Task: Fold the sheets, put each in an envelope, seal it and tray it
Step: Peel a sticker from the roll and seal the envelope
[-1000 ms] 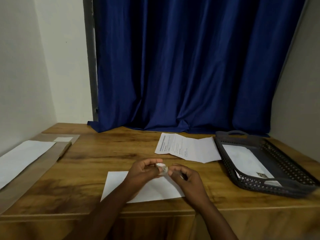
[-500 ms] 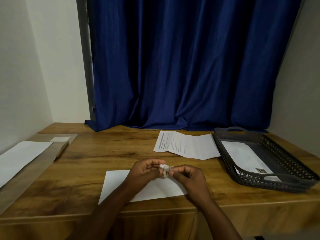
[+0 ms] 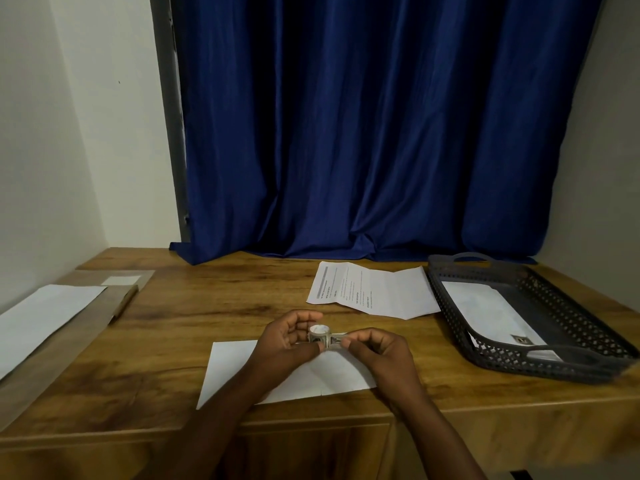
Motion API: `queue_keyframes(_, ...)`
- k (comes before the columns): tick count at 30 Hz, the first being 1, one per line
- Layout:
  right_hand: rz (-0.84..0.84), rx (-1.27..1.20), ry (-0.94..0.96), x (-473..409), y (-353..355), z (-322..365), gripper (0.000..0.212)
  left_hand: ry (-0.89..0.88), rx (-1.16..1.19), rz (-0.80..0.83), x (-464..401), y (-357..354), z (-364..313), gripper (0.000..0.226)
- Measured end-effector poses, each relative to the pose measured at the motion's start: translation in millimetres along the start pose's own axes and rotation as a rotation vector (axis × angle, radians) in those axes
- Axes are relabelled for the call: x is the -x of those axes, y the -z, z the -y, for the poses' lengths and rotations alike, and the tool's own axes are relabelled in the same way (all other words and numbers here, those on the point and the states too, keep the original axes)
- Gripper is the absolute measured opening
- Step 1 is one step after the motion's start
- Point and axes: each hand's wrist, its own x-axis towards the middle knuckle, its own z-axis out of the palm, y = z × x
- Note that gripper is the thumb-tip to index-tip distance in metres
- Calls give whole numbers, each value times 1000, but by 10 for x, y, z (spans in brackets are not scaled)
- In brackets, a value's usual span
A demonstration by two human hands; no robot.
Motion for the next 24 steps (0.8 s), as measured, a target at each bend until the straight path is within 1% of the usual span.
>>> queue_keyframes(6,-87,-102,-64,-3,13,16,5,-1,-2,-90,-18,14,-5,45)
queue_keyframes(10,-140,-103,-90,-18,4,15,4,-16,24,-148,-30,22,-15,40)
queue_keyframes(13,-137,-94,-103,-19,-22,3,5,-39,-31,-165,-57,81,-95,37)
queue_keyframes(15,-116,-70,-104,-12,-29,10,6,-53,-117,-198,-104,214,-124,38)
queue_keyframes(19,-83,-46,-86,0,-26,18,7,-67,-462,-362,-161,705,-56,47)
queue_keyframes(21,-78,-46,-81,-3,-30,16,6,-44,-620,-423,-136,959,-3,52)
queue_keyframes(24,-70,-47,-88,-11,-27,3,5,27,-735,-462,-91,1220,129,58)
